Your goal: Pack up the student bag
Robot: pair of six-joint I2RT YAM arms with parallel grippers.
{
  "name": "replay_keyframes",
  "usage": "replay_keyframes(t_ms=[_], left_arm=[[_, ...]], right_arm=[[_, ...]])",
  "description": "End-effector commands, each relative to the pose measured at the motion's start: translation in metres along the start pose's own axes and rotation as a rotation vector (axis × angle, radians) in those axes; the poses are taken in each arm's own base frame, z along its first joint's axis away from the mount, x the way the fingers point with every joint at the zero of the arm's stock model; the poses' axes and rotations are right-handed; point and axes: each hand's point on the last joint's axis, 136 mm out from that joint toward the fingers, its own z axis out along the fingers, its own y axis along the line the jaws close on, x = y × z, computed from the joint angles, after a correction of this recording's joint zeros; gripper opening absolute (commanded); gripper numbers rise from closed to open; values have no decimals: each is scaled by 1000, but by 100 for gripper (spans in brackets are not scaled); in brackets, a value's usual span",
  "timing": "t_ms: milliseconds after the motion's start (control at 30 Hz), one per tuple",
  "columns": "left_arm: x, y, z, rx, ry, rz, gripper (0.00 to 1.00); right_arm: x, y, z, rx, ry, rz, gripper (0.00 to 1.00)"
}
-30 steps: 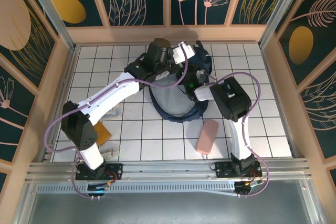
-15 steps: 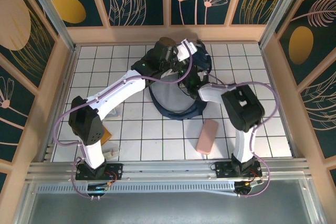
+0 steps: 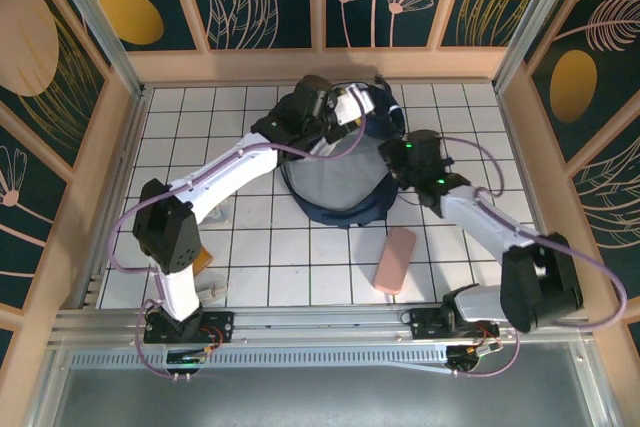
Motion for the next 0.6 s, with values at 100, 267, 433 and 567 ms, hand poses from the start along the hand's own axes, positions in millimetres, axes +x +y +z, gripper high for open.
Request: replay_keyframes(t_ms=[100,267,433,567], left_arm=[[-22,-34,-85,270,-155,-93,78],[24,16,-124,147,-101,-462,82],[121,52,-132,-39,37,-932,80],[176,43,-121,-24,104,-1108,65]], right_arm=[[-30,-34,-44,156,-12,-365,53],[-32,-1,-52,122,25,-541,52],[2,58,-36,97,140,-888,52],[69,101,-6,-69,316,-1023,51]])
